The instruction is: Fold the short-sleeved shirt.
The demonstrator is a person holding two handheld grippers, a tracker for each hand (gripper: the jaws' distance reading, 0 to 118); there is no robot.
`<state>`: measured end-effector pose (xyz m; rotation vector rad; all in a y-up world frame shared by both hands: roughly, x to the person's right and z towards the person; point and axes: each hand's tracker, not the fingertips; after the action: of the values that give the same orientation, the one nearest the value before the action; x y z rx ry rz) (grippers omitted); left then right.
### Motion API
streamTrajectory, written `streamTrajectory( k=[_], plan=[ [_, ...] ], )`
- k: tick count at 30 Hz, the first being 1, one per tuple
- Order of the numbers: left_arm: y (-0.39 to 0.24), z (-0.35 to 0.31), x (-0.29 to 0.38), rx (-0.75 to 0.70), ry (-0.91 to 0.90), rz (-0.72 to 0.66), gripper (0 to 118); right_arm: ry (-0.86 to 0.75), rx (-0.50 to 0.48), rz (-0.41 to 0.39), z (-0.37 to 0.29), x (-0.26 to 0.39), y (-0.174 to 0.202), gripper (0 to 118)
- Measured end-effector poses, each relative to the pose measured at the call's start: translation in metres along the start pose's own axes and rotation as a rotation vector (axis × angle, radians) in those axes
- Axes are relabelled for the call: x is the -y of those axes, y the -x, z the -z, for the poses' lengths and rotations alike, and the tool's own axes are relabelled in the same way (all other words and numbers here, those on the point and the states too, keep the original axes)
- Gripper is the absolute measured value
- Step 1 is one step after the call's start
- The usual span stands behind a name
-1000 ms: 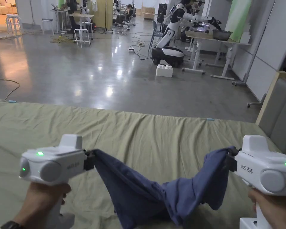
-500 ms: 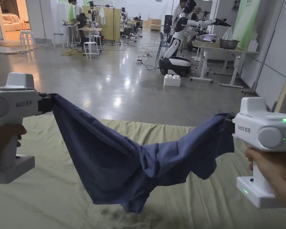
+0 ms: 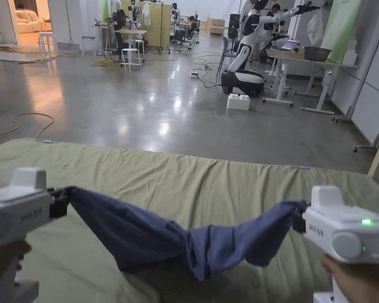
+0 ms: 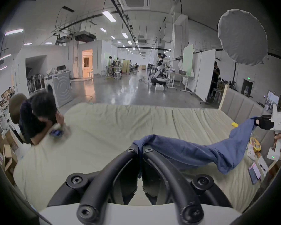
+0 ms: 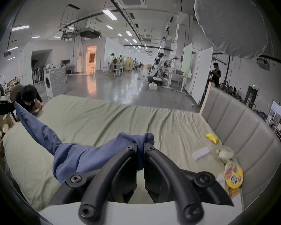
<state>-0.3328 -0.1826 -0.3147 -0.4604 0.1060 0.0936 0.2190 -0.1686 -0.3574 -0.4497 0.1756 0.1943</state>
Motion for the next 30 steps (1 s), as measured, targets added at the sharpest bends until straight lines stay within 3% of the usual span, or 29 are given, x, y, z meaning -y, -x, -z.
streamTrajectory(
  k=[1, 2, 5, 6, 9, 10, 13, 18, 19, 20, 22, 23, 24, 25, 30],
  plan=[
    [0.011, 0.015, 0.012, -0.004, 0.017, -0.012, 4, 0.020, 0.009, 0.011, -0.003, 0.019, 0.002, 6],
    [-0.004, -0.037, 0.044, 0.002, 0.037, -0.023, 4, 0.045, 0.010, 0.015, -0.004, 0.035, 0.002, 6],
    [0.026, -0.028, 0.089, -0.010, 0.103, -0.062, 4, 0.114, 0.011, 0.022, -0.018, 0.089, 0.004, 6],
    [-0.001, -0.053, 0.122, -0.018, 0.135, -0.078, 4, 0.142, 0.021, 0.033, -0.021, 0.104, 0.004, 6],
    [0.017, -0.047, 0.168, -0.031, 0.263, -0.069, 4, 0.208, 0.041, 0.047, -0.031, 0.150, 0.005, 6],
    [-0.015, -0.071, 0.192, -0.056, 0.302, -0.051, 4, 0.219, 0.053, 0.049, -0.033, 0.164, 0.006, 6],
    [-0.003, -0.067, 0.225, -0.092, 0.423, -0.048, 4, 0.272, 0.062, 0.045, -0.036, 0.193, 0.006, 6],
    [-0.025, -0.069, 0.257, -0.075, 0.473, -0.095, 4, 0.302, 0.059, 0.067, -0.033, 0.219, 0.011, 8],
    [-0.025, -0.068, 0.257, -0.082, 0.466, -0.072, 5, 0.301, 0.059, 0.063, -0.033, 0.220, 0.012, 10],
    [-0.027, -0.067, 0.255, -0.085, 0.468, -0.061, 5, 0.296, 0.063, 0.053, -0.034, 0.219, 0.015, 24],
    [-0.035, -0.067, 0.252, -0.101, 0.459, -0.031, 20, 0.285, 0.079, 0.034, -0.035, 0.214, 0.018, 59],
    [-0.040, -0.067, 0.248, -0.108, 0.444, -0.023, 48, 0.271, 0.084, 0.031, -0.038, 0.211, 0.020, 78],
    [-0.043, -0.068, 0.242, -0.114, 0.428, -0.018, 71, 0.245, 0.093, 0.034, -0.042, 0.205, 0.022, 88],
    [-0.046, -0.070, 0.237, -0.122, 0.396, -0.019, 84, 0.213, 0.104, 0.042, -0.045, 0.199, 0.023, 93],
    [-0.068, -0.076, 0.203, -0.072, 0.214, -0.037, 88, 0.027, 0.101, 0.086, -0.068, 0.160, 0.039, 97]
  ],
)
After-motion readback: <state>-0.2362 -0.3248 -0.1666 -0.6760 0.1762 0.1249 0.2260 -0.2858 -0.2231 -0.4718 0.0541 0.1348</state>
